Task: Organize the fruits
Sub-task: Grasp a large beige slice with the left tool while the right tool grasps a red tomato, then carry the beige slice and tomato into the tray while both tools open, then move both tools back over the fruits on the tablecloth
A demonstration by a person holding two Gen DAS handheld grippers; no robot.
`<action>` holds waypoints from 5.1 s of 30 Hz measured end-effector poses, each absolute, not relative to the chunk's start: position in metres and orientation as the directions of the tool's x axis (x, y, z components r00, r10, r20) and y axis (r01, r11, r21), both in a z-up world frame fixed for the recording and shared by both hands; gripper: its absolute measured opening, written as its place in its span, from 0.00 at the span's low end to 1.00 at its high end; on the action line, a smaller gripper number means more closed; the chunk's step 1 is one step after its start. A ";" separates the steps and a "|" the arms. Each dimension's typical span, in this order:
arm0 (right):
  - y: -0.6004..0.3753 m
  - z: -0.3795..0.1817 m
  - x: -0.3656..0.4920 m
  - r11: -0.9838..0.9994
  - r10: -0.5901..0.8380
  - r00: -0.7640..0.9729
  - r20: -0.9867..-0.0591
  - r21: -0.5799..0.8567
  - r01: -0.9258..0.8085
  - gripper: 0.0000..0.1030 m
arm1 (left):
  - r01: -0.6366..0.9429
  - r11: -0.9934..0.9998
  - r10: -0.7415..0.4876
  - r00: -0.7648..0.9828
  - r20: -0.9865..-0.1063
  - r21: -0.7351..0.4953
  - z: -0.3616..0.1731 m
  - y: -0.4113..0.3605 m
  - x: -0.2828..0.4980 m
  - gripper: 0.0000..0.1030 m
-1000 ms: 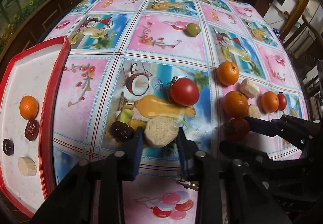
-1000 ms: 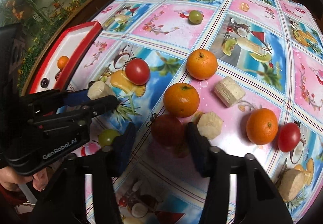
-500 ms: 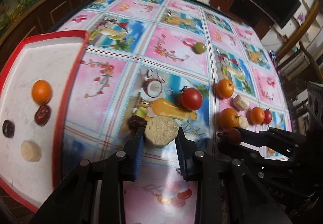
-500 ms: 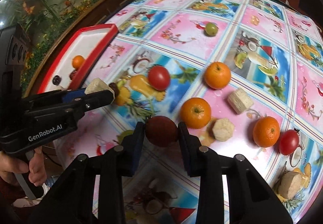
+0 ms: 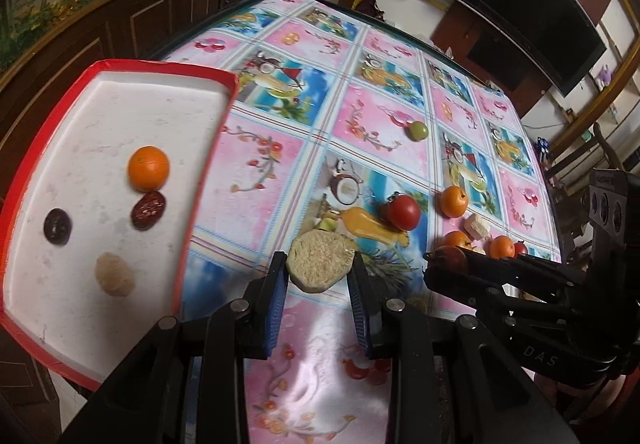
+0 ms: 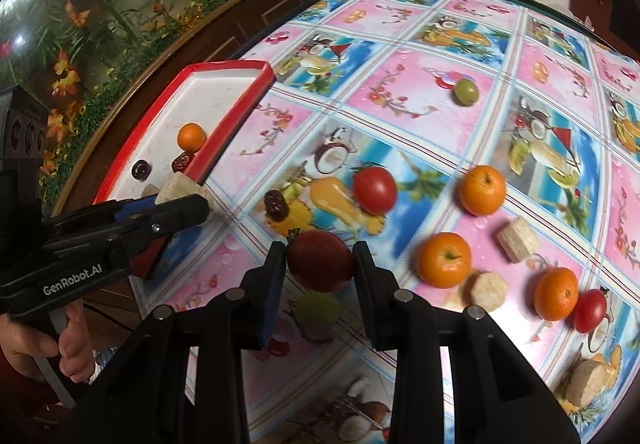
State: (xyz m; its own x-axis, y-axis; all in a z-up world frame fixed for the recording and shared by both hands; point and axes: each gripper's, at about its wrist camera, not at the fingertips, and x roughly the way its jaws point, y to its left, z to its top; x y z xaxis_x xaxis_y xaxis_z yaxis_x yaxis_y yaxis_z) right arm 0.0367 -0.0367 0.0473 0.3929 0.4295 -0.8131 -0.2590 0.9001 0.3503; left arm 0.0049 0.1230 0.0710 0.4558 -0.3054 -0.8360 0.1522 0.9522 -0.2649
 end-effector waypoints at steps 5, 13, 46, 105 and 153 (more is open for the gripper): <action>-0.019 0.051 0.041 0.891 0.442 0.386 -0.810 0.347 -0.293 0.35 | 0.128 0.961 -0.277 0.469 -0.839 -0.245 0.074 0.138 0.003 0.28; 0.005 0.060 0.050 0.876 0.461 0.382 -0.801 0.341 -0.341 0.35 | 0.082 0.972 -0.231 0.494 -0.838 -0.219 0.081 0.163 0.006 0.28; 0.109 0.081 0.142 0.815 0.503 0.352 -0.789 0.297 -0.498 0.35 | -0.137 0.960 -0.147 0.502 -0.852 -0.246 0.066 0.263 0.031 0.28; 0.126 0.077 0.166 0.842 0.453 0.379 -0.807 0.248 -0.479 0.65 | -0.107 0.973 -0.133 0.466 -0.875 -0.205 0.047 0.257 0.068 0.65; -0.140 0.036 0.012 0.948 0.316 0.418 -0.851 0.303 -0.101 0.63 | 0.283 0.941 -0.280 0.335 -0.899 -0.188 0.038 0.051 -0.017 0.72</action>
State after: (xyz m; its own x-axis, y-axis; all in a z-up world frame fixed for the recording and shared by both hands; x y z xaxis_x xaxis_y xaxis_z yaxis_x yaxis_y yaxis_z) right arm 0.0119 -0.1395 0.0363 0.4185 0.3165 -0.8513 -0.1008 0.9477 0.3028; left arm -0.0167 0.0508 0.0379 0.3354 -0.2803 -0.8994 0.2825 0.9407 -0.1878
